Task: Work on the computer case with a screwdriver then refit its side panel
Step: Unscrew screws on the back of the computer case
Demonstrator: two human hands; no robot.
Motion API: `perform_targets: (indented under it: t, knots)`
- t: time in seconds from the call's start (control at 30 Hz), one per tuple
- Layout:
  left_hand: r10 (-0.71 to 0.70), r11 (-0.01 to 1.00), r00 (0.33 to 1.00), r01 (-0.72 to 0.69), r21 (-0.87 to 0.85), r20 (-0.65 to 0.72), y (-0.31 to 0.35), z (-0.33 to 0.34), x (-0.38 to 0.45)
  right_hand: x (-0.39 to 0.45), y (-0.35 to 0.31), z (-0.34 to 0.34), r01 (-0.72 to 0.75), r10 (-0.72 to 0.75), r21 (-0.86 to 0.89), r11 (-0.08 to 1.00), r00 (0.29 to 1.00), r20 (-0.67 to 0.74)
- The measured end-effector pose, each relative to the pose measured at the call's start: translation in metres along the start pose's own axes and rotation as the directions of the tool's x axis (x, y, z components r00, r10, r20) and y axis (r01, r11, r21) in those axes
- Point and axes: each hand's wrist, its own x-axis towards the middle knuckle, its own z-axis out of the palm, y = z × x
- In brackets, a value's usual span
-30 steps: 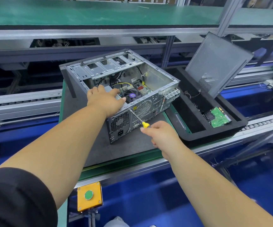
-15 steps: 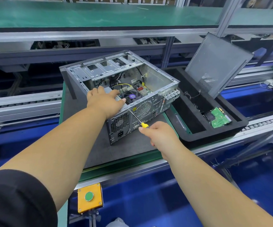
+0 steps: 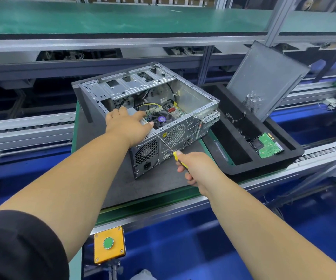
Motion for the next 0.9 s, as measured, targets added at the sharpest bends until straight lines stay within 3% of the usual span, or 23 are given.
perform_targets:
  t: [0.17, 0.23, 0.33, 0.4, 0.53, 0.7, 0.77, 0.83, 0.9]
  knots:
    - [-0.001, 1.000, 1.000, 0.001, 0.001, -0.006, 0.000, 0.000, 0.000, 0.006, 0.016, -0.004, 0.266, -0.317, -0.257, 0.929, 0.930, -0.185]
    - [0.000, 1.000, 1.000, 0.000, 0.002, -0.008, 0.000, 0.000, 0.000, 0.011, 0.017, -0.002, 0.228, -0.269, -0.227, 0.947, 0.948, -0.171]
    - [0.000, 1.000, 1.000, 0.000, 0.004, -0.009, 0.000, 0.001, 0.000, 0.017, 0.014, 0.003, 0.069, -0.077, -0.066, 0.995, 0.989, -0.129]
    - [0.000, 1.000, 1.000, 0.000, 0.005, -0.006, 0.000, 0.001, 0.000, 0.019, 0.013, 0.004, 0.058, -0.065, -0.072, 0.996, 0.993, -0.102]
    - [-0.001, 1.000, 1.000, 0.001, 0.009, -0.008, 0.000, 0.000, 0.001, 0.012, 0.013, 0.002, 0.151, -0.161, -0.132, 0.980, 0.984, -0.075]
    - [0.003, 1.000, 1.000, -0.003, 0.003, -0.019, 0.000, 0.003, 0.002, 0.004, 0.013, -0.003, 0.306, -0.364, -0.286, 0.908, 0.915, -0.174]
    - [0.004, 1.000, 1.000, -0.004, 0.003, -0.021, -0.001, 0.003, 0.002, 0.003, 0.009, -0.001, 0.228, -0.265, -0.231, 0.946, 0.953, -0.147]
    - [0.005, 1.000, 1.000, -0.005, 0.003, -0.022, -0.001, 0.003, 0.002, 0.003, 0.002, 0.004, 0.054, -0.060, -0.080, 0.995, 0.995, -0.079]
    - [0.004, 1.000, 1.000, -0.004, 0.005, -0.023, -0.001, 0.003, 0.002, 0.005, -0.002, 0.007, -0.042, 0.040, -0.048, 0.998, 0.999, -0.037]
